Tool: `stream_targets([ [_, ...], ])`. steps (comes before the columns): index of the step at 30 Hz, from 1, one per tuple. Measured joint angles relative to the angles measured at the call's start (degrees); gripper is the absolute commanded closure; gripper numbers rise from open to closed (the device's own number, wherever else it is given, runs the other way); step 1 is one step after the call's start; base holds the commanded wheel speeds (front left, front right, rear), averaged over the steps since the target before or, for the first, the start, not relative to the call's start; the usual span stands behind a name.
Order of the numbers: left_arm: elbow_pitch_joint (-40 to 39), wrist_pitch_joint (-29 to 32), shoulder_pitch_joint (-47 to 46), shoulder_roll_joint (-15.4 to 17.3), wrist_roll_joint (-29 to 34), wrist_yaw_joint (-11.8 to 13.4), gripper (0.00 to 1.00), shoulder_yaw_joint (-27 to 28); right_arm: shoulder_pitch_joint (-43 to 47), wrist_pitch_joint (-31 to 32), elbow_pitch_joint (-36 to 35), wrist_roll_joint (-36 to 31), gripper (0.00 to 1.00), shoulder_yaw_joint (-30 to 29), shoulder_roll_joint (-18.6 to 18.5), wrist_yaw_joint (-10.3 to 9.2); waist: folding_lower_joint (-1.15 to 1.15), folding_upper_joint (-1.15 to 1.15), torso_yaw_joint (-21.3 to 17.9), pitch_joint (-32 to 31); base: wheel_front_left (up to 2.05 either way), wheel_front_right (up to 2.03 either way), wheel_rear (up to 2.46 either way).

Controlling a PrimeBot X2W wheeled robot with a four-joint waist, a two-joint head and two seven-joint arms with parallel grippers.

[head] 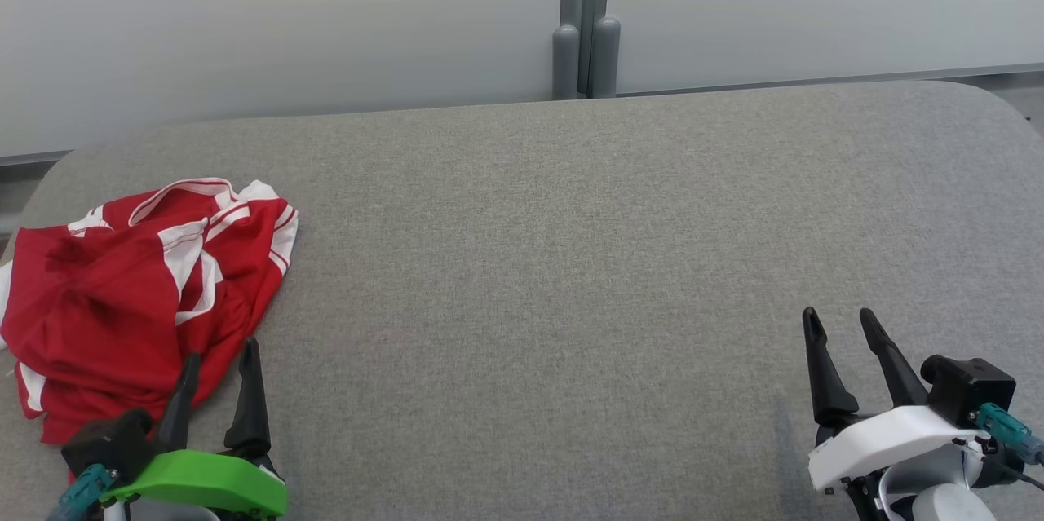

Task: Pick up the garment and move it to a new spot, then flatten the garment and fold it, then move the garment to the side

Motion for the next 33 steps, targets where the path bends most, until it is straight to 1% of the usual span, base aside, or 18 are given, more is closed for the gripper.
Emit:
stream_targets([
  [33, 3.05, -4.09, 0.26, 2.15, 12.06, -0.08, 0.0, -1.76, 1.22, -4.02, -0.89, -13.73, 0.0, -0.35, 0.46, 0.01, 0.0, 0.0, -0.51, -0.04, 0.0, 0.0, 0.0],
])
